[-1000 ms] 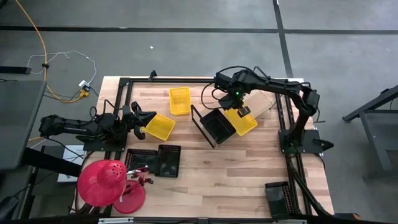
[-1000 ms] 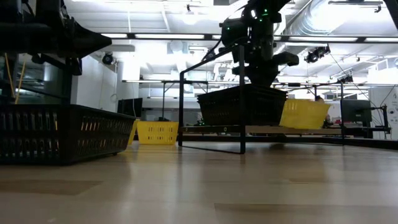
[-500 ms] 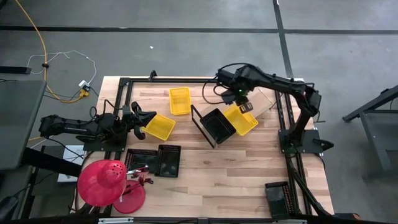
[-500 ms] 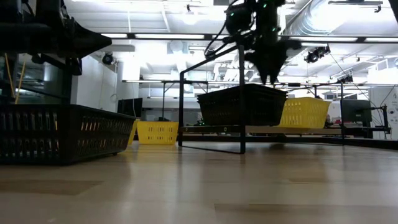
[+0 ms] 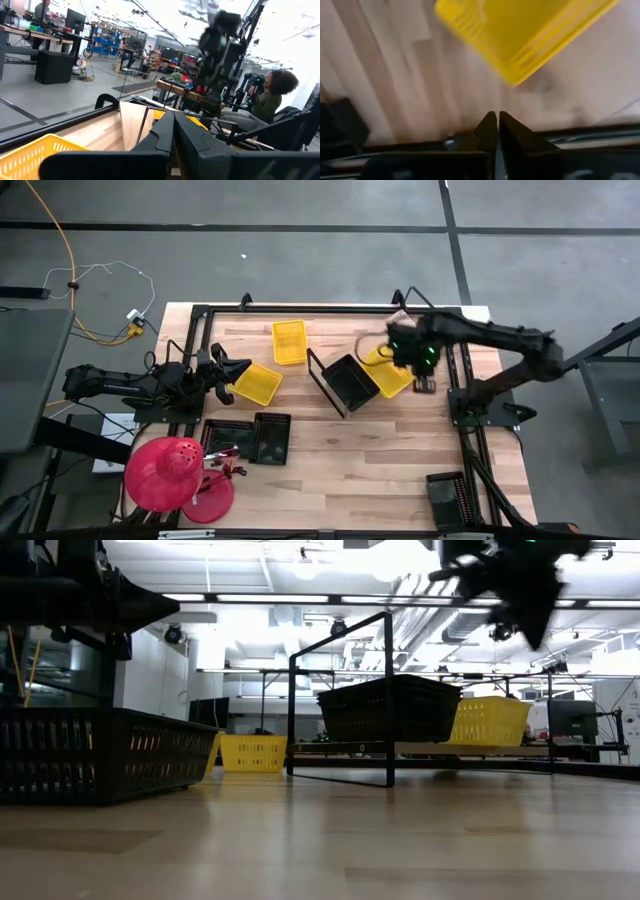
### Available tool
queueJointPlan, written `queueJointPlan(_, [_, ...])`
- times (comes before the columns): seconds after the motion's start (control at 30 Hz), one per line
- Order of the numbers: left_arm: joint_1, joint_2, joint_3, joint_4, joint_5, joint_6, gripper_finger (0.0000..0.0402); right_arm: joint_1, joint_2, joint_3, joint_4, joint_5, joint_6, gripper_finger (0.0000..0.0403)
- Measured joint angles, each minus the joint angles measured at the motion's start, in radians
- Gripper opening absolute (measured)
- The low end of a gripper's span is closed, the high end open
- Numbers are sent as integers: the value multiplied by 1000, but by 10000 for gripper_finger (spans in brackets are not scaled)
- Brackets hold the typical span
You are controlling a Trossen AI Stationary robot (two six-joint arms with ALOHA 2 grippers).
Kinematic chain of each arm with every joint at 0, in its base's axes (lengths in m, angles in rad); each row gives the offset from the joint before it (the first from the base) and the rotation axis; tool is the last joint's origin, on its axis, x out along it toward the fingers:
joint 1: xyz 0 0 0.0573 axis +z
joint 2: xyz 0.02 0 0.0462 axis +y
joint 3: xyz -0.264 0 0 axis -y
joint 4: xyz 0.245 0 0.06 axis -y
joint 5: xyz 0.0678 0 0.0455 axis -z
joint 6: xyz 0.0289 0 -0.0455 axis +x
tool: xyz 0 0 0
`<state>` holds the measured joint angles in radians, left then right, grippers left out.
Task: Stack baskets on shelf by color
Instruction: Put the right yellow bin on the shelf
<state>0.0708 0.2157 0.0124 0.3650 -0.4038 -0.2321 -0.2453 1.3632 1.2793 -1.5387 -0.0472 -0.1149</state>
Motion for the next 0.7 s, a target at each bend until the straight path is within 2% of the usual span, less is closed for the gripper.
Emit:
queueJointPlan(0.17, [0, 0, 0, 8, -9, 4, 0, 79, -148, -255, 202, -71, 231, 4])
queueJointPlan(0.3, [0, 0, 0, 20, -8, 8, 0, 121, -212, -390, 391, -117, 388, 2])
queueJointPlan(0.47, [0, 0, 0, 30, -8, 8, 0, 161, -226, -458, 534, -82, 477, 0])
queueJointPlan(0.7, [0, 0, 0, 29, -10, 8, 0, 169, -196, -465, 617, -29, 471, 0])
